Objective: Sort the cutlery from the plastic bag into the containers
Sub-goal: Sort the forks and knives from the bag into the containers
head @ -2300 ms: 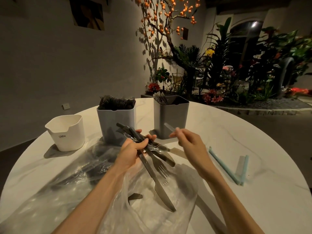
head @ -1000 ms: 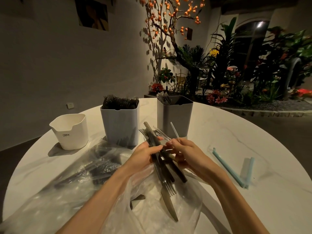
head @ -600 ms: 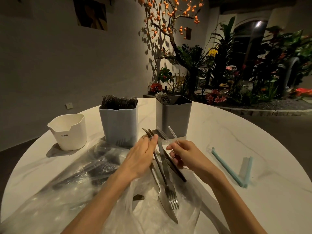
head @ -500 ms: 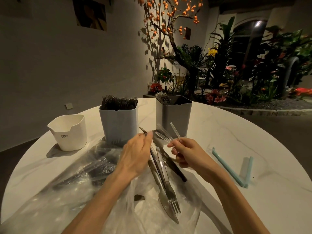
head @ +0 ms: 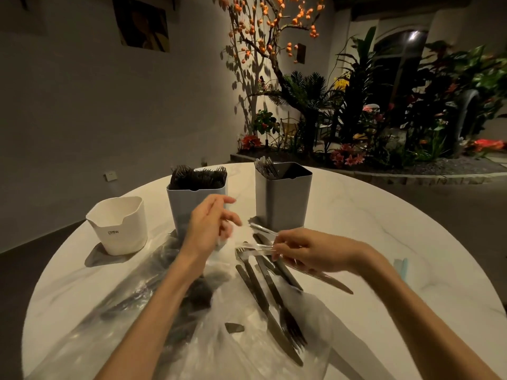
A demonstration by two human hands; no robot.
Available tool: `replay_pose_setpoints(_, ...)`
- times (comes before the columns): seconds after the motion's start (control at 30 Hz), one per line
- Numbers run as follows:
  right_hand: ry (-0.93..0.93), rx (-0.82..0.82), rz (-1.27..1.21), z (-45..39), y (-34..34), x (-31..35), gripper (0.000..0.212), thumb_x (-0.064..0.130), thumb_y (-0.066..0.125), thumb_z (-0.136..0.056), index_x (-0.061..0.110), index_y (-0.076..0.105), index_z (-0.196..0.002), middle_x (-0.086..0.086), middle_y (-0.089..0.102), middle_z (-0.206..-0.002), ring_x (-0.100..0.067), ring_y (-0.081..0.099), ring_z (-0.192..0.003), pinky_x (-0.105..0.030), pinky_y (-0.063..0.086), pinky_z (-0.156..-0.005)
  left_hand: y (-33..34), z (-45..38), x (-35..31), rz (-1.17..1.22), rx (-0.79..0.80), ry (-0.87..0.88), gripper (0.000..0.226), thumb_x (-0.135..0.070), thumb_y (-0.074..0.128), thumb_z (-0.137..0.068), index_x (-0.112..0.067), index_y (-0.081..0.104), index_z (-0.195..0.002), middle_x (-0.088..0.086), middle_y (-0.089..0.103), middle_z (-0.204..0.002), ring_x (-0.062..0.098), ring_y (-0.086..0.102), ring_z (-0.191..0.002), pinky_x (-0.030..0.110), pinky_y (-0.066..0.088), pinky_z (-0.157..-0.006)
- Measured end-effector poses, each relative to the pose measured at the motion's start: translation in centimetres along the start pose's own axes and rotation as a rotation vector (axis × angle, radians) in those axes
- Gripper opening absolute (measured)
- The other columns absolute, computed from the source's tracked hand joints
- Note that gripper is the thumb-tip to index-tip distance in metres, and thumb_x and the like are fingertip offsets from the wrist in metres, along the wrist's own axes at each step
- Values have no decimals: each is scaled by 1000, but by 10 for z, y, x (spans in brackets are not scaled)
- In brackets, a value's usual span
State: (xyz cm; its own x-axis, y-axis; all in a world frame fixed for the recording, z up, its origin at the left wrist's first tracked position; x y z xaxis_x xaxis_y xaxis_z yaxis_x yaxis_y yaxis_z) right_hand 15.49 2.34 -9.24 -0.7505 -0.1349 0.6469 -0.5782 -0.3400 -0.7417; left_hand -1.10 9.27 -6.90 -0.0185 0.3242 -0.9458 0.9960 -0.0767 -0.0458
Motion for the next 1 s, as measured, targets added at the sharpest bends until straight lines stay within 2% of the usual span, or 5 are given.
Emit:
replay_pose_setpoints(0.13, 103, 202, 235, 1, -12, 25, 21, 19, 40, -109, 15, 60, -108, 1, 52, -87, -10, 48, -73, -19, 45, -60, 47, 6, -34, -279, 430, 45, 26, -33, 51, -91, -28, 71, -107, -21, 64, -89, -13, 55, -83, 31, 42, -85)
replay_pose_setpoints(0.27, 154, 312, 357, 2, -20, 46, 24, 19, 41, -109, 9, 63, -107, -1, 49, -82, -8, 44, -67, -18, 43, -58, 80, 41, -37, -837, 809, 35, 60, -39, 73, -79, -34, 53, -136, -19, 58, -119, 1, 54, -108, 27, 44, -95)
replay_pose_setpoints(0.47, 106, 264, 200, 11, -36, 78, 23, 20, 59, -101, 1, 70, -106, -7, 69, -88, -13, 61, -69, -17, 52, -58, 73, 42, -22, -460, 707, -124, 12, -20, 70, -93, -18, 73, -105, 5, 76, -104, 8, 67, -76, 29, 56, -75)
replay_pose_setpoints(0.63, -131, -133, -11, 23, -75, 108, 31, 26, 76, -88, 12, 65, -113, -6, 73, -101, -21, 74, -88, -27, 62, -71, 60, 54, -39, -260, 626, -157, 24, -6, 46, -104, -7, 69, -98, 4, 77, -92, 6, 59, -66, 26, 50, -69)
replay_pose_setpoints(1.0, -389, -444, 258, 5, -19, 164, 41, 54, 37, -104, 28, 63, -123, 6, 55, -122, -9, 50, -111, -36, 48, -97, -9, 50, -62, 21, 319, -215, 23, -3, 33, -102, -9, 51, -88, -5, 35, -51, 7, 29, -44, 21, 21, -44)
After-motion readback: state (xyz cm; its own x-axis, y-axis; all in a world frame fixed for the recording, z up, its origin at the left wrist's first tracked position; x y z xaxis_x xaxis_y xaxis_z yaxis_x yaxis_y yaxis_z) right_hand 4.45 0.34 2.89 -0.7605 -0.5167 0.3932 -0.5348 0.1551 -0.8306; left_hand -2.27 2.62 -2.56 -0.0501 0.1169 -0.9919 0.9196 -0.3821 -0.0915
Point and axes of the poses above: each hand's wrist, its own z-axis away from the middle knuckle, its own y-axis out of the palm, x = y × z, the point moved 10 cm from there along -z, towards the middle knuckle
